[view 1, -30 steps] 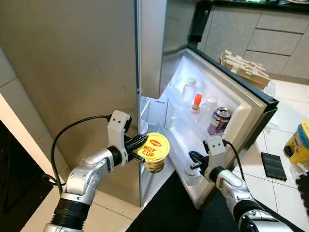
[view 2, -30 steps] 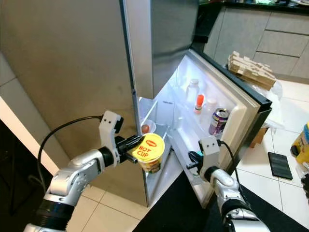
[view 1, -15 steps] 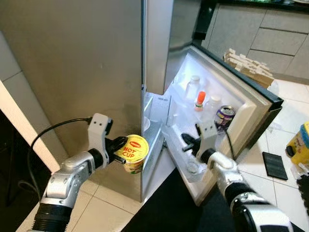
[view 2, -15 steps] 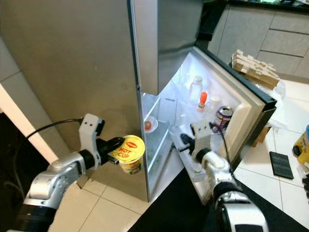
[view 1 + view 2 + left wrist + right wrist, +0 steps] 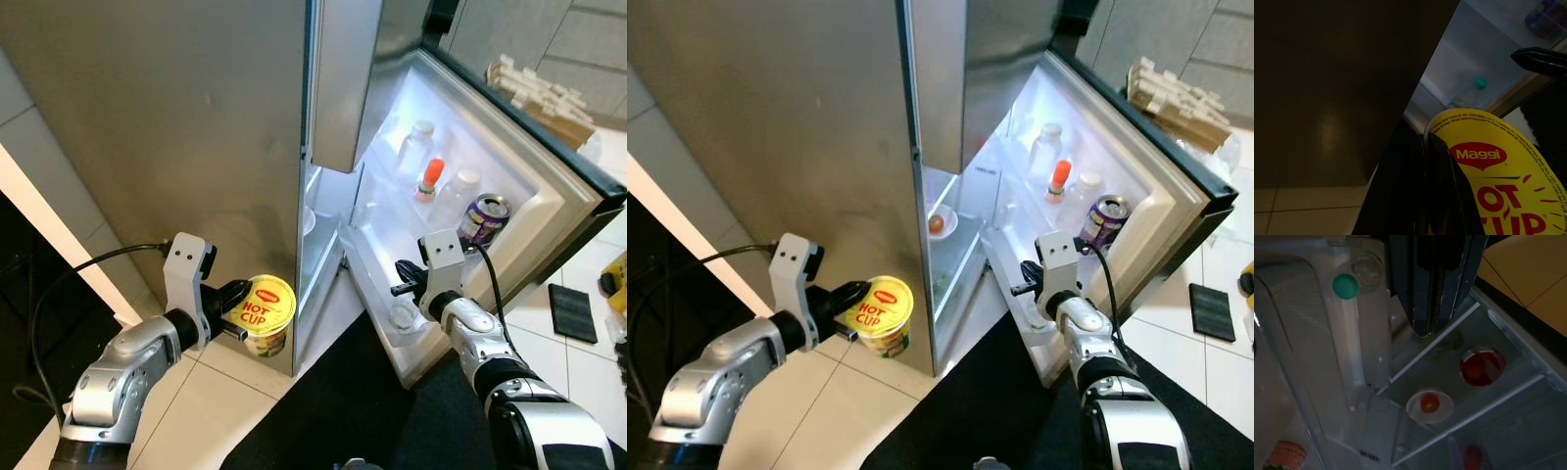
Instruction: Restocking fridge
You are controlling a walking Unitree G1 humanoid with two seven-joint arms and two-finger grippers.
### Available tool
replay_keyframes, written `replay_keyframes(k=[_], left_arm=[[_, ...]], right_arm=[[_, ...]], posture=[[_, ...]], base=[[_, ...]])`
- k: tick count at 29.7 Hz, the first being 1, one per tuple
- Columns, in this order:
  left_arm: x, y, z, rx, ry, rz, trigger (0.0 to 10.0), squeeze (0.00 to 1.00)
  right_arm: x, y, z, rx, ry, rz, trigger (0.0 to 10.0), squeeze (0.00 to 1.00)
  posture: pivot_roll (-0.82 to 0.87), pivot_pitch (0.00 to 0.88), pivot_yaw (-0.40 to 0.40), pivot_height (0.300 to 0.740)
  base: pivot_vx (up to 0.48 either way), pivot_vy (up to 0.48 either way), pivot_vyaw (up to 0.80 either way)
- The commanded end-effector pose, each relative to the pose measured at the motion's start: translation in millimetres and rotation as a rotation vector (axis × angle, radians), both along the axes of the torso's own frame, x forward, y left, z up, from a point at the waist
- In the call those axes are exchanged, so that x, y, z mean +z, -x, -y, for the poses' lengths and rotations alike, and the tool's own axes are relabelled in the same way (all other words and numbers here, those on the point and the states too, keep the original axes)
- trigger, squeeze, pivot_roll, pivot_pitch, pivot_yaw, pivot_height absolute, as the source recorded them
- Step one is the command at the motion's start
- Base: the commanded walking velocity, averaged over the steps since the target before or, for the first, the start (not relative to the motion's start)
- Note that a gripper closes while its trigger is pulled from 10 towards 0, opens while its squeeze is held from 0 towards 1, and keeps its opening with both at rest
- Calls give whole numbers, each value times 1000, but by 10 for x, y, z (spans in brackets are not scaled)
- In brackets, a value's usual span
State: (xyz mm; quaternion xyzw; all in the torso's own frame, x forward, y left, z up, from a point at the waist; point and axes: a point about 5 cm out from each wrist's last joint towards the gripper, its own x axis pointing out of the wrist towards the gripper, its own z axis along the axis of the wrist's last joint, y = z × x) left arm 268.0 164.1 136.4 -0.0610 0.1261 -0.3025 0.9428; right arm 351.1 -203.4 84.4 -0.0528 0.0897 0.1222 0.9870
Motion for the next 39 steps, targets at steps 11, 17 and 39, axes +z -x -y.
replay_keyframes(k=[11, 17, 39], left_arm=[[89, 113, -14, 9, 7, 3, 10000, 0], [87, 134, 43, 0, 19, -2, 10000, 0], [166, 168, 94, -24, 53, 5, 10000, 0]], right_arm=[[188, -81, 197, -93, 25, 59, 10000, 0], [245, -84, 324, -143, 46, 72, 10000, 0], [373, 226, 1282, -526, 260, 73, 10000, 0]], posture=[[161, 244, 17, 740], [163, 248, 19, 740], [168, 261, 27, 740]], base=[[0, 0, 0], [0, 0, 0], [0, 0, 0]])
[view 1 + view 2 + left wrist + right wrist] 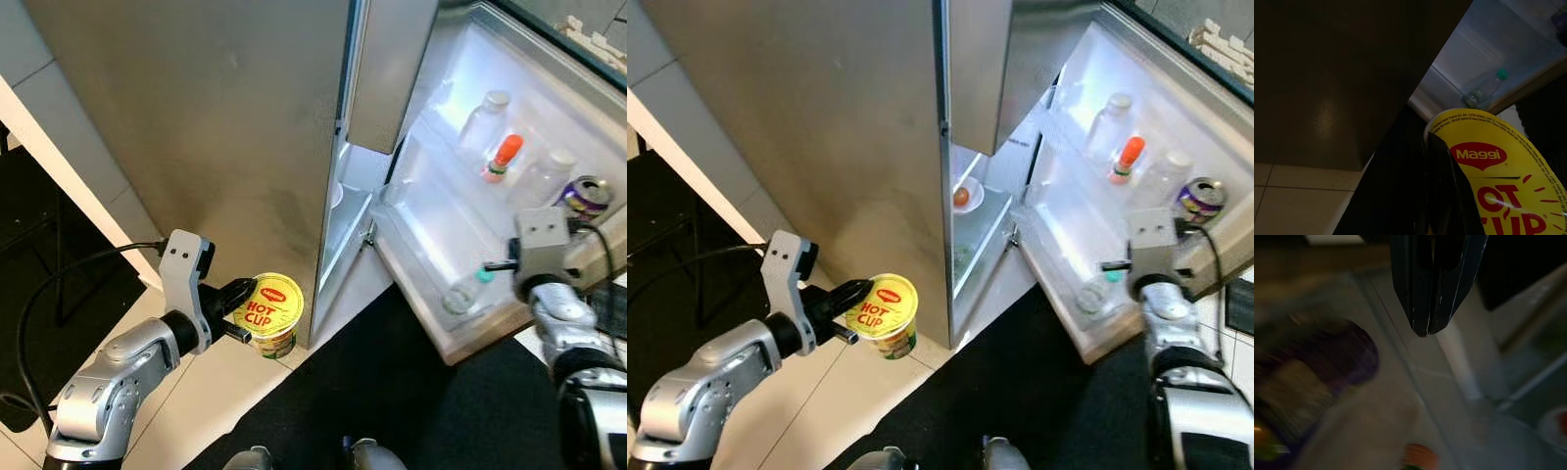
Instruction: Restocking fridge
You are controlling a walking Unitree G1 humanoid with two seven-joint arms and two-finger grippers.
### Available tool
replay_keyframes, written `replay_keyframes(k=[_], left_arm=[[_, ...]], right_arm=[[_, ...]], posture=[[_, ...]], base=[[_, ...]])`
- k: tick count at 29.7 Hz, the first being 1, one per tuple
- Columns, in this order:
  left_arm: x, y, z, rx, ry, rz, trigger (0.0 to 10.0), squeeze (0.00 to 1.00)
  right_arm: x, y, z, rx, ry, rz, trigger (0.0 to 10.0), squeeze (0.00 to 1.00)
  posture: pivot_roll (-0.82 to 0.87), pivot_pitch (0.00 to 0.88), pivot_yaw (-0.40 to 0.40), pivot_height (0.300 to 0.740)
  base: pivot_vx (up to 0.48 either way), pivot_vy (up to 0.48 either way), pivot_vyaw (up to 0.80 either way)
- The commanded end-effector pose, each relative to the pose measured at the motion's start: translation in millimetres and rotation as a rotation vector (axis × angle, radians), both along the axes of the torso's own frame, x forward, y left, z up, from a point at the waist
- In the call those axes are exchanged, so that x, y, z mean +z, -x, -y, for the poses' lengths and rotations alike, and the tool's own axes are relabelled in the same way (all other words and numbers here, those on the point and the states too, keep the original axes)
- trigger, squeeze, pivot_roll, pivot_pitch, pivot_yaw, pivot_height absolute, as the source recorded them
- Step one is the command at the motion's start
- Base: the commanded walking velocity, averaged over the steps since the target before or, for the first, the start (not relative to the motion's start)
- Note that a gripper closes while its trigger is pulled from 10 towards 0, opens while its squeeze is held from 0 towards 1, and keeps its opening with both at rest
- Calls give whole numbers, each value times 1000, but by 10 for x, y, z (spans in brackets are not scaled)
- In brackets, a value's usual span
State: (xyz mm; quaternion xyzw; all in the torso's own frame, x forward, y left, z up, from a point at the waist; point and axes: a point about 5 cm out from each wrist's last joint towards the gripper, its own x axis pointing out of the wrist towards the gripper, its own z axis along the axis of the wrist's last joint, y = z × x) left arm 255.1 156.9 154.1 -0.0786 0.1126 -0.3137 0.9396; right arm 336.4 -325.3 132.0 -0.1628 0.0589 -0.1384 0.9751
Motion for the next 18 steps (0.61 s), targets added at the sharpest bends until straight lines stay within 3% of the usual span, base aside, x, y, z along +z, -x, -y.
replay_keyframes(k=[1, 3, 4, 6, 8, 9, 14, 17, 18], left_arm=[[-5, 41, 26, -9, 10, -8, 10000, 0], [5, 43, 31, -12, 14, -7, 10000, 0], [5, 43, 31, -12, 14, -7, 10000, 0], [6, 39, 35, -14, 16, -7, 10000, 0], [6, 39, 35, -14, 16, -7, 10000, 0], [6, 31, 49, -19, 19, -7, 10000, 0], [14, 15, 73, -24, 27, -4, 10000, 0], [16, 1, 100, -33, 32, -1, 10000, 0], [23, 2, 122, -45, 39, 3, 10000, 0]], right_arm=[[-57, 160, 234, -97, 9, -29, 10000, 0], [23, 337, 538, -214, 46, -23, 10000, 0], [23, 337, 538, -214, 46, -23, 10000, 0], [50, 493, 741, -294, 55, -25, 10000, 0], [50, 493, 741, -294, 55, -25, 10000, 0], [8, 578, 806, -319, 63, -45, 10000, 0], [-79, 603, 773, -310, 56, -63, 10000, 0], [-207, 594, 672, -281, 30, -82, 10000, 0], [-342, 606, 581, -261, 3, -108, 10000, 0]], posture=[[169, 261, 28, 740], [165, 261, 29, 740], [165, 261, 29, 740], [161, 260, 28, 740], [161, 260, 28, 740], [151, 253, 26, 740], [144, 247, 25, 740], [142, 242, 24, 740], [140, 234, 21, 740]], base=[[0, 0, 0], [0, 0, 0], [0, 0, 0], [0, 0, 0], [0, 0, 0], [0, 0, 0], [0, 0, 0], [0, 0, 0], [0, 0, 0]])
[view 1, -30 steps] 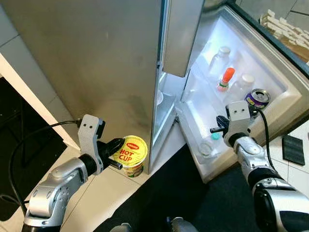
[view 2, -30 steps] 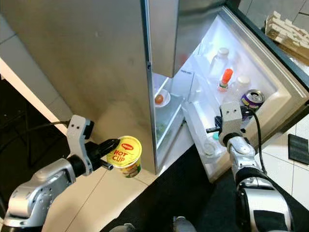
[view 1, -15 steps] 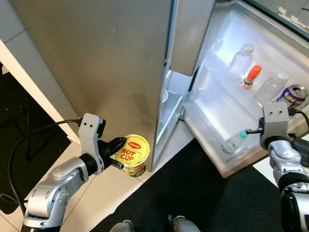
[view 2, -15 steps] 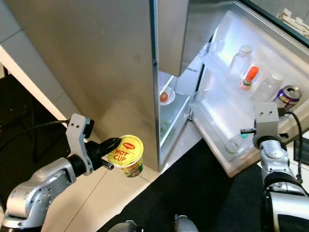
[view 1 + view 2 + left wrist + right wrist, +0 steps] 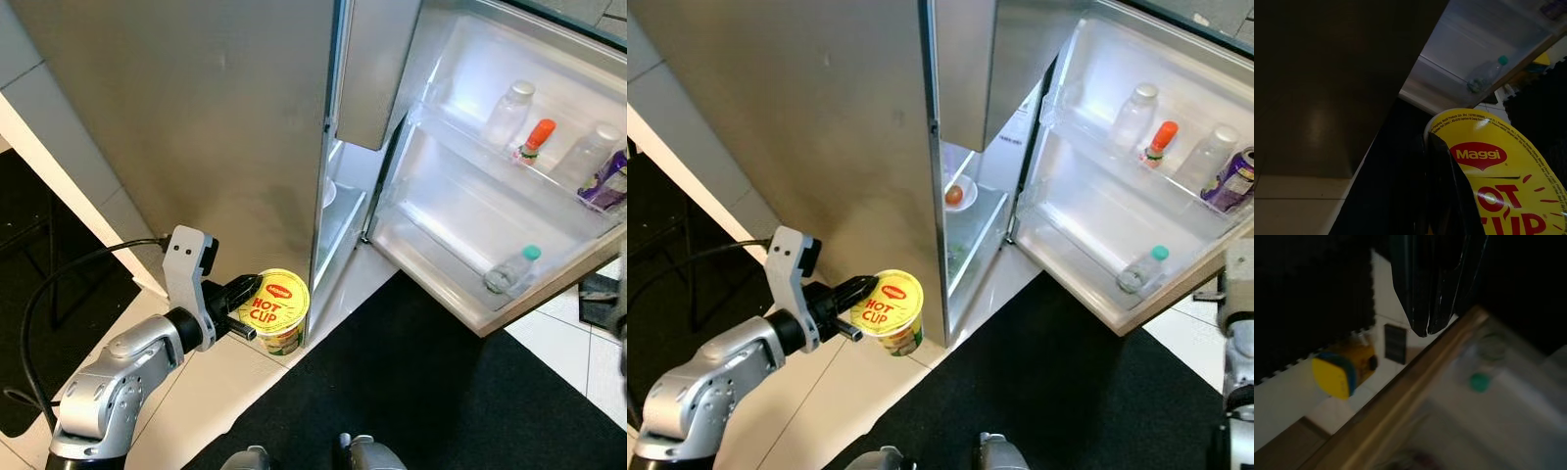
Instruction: Restocking fridge
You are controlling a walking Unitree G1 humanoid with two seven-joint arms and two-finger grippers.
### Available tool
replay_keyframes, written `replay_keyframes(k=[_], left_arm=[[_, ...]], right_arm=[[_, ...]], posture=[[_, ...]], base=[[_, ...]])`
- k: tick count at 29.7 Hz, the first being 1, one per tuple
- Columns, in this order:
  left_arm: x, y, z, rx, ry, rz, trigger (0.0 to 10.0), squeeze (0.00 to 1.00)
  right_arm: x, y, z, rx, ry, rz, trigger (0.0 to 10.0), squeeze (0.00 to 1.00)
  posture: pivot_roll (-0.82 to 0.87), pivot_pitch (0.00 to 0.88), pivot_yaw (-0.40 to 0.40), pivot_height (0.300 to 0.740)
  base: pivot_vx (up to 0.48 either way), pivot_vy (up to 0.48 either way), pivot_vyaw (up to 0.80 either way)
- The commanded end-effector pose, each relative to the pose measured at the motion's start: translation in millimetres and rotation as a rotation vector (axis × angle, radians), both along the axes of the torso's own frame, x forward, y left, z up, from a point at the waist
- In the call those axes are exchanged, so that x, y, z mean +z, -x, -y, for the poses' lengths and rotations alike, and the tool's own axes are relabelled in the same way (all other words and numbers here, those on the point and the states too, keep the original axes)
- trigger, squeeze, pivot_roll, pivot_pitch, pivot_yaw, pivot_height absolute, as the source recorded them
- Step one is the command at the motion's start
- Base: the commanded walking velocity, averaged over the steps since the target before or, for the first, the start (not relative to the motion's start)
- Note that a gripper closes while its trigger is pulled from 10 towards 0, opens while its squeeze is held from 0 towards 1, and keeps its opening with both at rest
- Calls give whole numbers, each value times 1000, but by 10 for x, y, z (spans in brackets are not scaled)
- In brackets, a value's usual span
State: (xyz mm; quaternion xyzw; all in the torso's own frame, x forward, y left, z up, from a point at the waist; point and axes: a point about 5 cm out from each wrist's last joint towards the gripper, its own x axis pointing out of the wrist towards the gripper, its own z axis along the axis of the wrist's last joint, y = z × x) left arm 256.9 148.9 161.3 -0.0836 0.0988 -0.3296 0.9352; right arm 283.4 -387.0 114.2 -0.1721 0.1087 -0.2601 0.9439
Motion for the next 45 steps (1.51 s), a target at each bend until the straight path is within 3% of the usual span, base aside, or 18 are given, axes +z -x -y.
replay_keyframes(k=[1, 4, 8, 12, 13, 14, 17, 19, 24, 29, 45], left_arm=[[-44, 22, 56, -24, 20, -19, 10000, 0], [-32, 18, 80, -38, 31, -14, 10000, 0], [-16, 5, 134, -77, 49, -3, 10000, 0], [-19, 4, 154, -94, 50, -1, 10000, 0], [-27, -2, 164, -104, 52, -2, 10000, 0], [-27, -2, 164, -104, 52, -2, 10000, 0], [-58, -16, 197, -143, 39, -3, 10000, 0], [-58, -16, 197, -143, 39, -3, 10000, 0], [-53, -49, 264, -184, 38, 9, 10000, 0], [-58, -81, 351, -233, 36, 23, 10000, 0], [-111, -144, 472, -269, 10, 58, 10000, 0]], right_arm=[[-255, 89, -98, 11, -53, -56, 10000, 0], [-467, 156, -213, 20, -96, -105, 10000, 0], [-1021, 426, -526, 53, -211, -279, 10000, 0], [-1197, 528, -662, 74, -247, -341, 10000, 0], [-1343, 610, -804, 102, -276, -398, 10000, 0], [-1343, 610, -804, 102, -276, -398, 10000, 0], [-1696, 869, -1207, 196, -331, -563, 10000, 0], [-1696, 869, -1207, 196, -331, -563, 10000, 0], [-1927, 1151, -1459, 251, -367, -704, 10000, 0], [-1996, 1275, -1497, 251, -378, -760, 10000, 0], [-1966, 1206, -1470, 244, -377, -763, 10000, 0]], posture=[[139, 234, 21, 740], [136, 225, 19, 740], [127, 199, 13, 740], [121, 189, 9, 740], [111, 178, 5, 740], [111, 178, 5, 740], [106, 161, 2, 740], [106, 161, 2, 740], [92, 114, 3, 740], [82, 91, 7, 740], [70, 48, 0, 740]], base=[[0, 0, 0], [0, 0, 0], [0, 0, 0], [0, 0, 0], [0, 0, 0], [0, 0, 0], [0, 0, 0], [0, 0, 0], [0, 0, -447], [0, 0, -775], [0, 0, -775]])
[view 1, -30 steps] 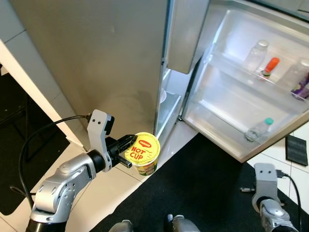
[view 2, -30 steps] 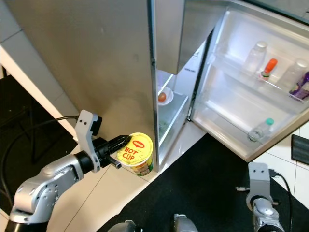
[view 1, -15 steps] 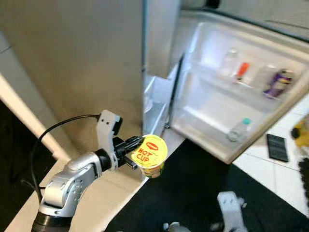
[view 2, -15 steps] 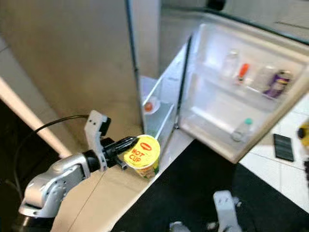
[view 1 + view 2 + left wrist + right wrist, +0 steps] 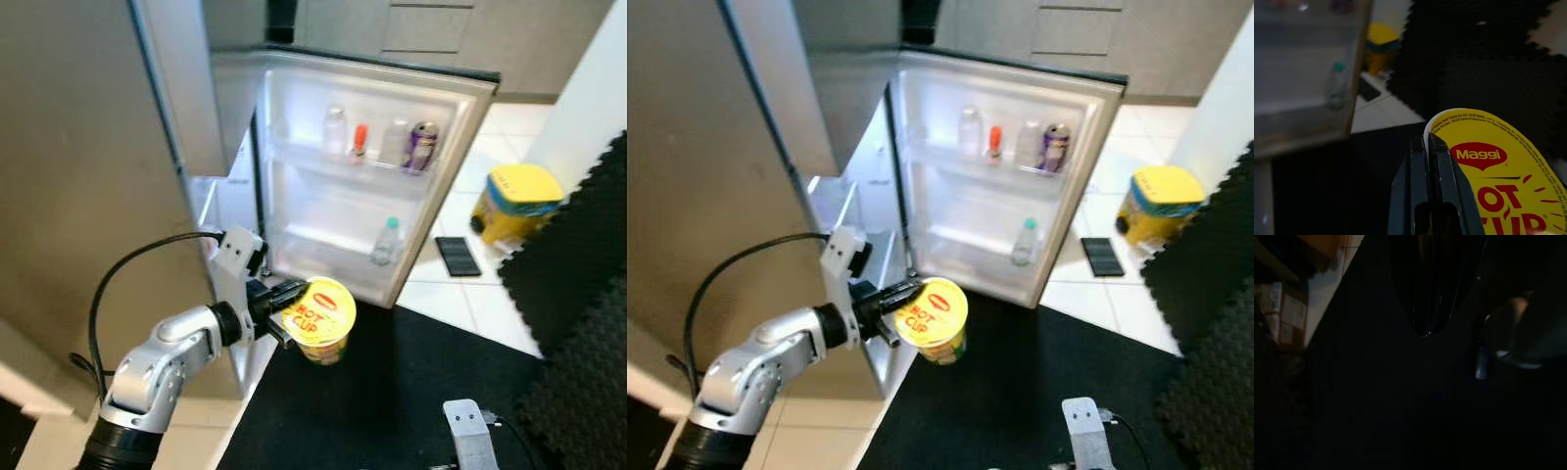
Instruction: Restocking fridge
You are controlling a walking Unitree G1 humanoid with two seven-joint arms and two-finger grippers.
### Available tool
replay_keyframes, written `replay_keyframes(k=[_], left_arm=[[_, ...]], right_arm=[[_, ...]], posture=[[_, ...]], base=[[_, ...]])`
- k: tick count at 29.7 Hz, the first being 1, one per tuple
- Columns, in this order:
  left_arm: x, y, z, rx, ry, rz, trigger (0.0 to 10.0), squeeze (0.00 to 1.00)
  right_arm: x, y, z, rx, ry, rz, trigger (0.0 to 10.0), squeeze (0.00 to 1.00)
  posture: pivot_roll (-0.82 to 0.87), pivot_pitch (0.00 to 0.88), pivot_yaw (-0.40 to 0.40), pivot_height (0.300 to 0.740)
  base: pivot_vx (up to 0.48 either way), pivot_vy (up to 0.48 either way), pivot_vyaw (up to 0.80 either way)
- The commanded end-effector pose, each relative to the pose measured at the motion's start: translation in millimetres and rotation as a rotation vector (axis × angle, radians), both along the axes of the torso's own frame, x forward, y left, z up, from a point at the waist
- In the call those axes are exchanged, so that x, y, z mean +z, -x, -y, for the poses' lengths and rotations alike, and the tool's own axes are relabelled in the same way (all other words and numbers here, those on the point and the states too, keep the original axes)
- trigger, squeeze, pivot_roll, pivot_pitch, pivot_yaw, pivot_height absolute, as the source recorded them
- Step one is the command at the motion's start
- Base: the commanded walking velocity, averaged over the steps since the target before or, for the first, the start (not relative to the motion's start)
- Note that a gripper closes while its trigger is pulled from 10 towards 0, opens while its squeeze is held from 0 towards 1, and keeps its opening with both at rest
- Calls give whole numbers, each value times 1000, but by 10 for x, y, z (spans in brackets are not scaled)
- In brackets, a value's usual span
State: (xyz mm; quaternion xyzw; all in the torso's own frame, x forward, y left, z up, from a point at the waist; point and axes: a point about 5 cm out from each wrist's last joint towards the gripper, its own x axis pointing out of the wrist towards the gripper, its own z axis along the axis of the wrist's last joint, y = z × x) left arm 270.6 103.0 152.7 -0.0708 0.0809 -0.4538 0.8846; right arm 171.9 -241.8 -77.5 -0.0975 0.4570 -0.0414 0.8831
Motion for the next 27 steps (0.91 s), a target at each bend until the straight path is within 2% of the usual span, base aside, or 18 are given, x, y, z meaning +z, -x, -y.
replay_keyframes(k=[1, 11, 23, 27], left_arm=[[-30, -11, 17, -2, -14, 9, 10000, 0], [-77, -49, 12, 19, -53, 35, 10000, 0], [-114, -57, 57, 38, -50, 42, 10000, 0], [-128, -76, 86, 69, -43, 47, 10000, 0]], right_arm=[[-54, 99, -25, -6, -12, -41, 10000, 0], [-94, 169, -58, 1, -20, -71, 10000, 0], [-93, 170, -50, 11, -19, -78, 10000, 0], [-82, 148, -52, 25, -17, -69, 10000, 0]], posture=[[70, 47, 1, 740], [74, 34, -2, 740], [70, 27, -4, 740], [69, 26, -5, 740]], base=[[0, 0, -775], [0, 0, -775], [0, 0, -781], [0, 0, 0]])
